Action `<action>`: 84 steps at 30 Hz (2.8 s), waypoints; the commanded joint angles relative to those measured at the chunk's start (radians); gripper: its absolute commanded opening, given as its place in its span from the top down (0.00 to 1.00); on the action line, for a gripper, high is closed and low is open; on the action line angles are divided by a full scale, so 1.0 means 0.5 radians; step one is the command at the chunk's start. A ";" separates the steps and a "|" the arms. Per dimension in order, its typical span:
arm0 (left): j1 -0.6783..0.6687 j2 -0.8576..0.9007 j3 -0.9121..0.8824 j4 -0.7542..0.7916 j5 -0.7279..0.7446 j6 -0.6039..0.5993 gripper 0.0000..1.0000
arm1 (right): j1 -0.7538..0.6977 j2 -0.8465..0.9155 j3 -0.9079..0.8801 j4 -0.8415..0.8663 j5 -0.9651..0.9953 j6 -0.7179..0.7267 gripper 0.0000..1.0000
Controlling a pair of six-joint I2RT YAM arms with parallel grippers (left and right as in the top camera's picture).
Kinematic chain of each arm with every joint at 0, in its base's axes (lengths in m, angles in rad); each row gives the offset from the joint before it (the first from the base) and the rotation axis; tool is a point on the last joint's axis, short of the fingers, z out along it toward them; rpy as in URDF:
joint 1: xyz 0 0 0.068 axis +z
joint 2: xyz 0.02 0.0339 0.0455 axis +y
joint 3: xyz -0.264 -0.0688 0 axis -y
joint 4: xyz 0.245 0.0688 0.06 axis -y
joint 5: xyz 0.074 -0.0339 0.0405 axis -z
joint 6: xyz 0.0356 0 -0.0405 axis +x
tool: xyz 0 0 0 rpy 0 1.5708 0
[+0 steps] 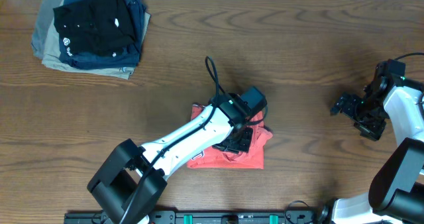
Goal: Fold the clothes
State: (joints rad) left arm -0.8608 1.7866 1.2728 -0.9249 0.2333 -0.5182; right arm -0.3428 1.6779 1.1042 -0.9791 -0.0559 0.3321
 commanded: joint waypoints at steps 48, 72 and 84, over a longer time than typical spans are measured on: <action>0.140 -0.169 0.106 0.091 -0.069 0.187 0.41 | -0.008 0.003 0.028 -0.001 -0.001 -0.015 0.01; 0.159 0.108 0.105 0.598 -0.026 0.250 0.77 | -0.008 0.003 0.028 0.000 -0.001 -0.015 0.01; 0.098 0.108 0.105 0.738 -0.010 0.227 0.94 | -0.008 0.003 0.028 -0.001 -0.001 -0.015 0.01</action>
State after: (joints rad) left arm -0.7956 1.8385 1.3045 -0.5690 0.2230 -0.4034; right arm -0.3428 1.6783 1.1042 -0.9787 -0.0555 0.3321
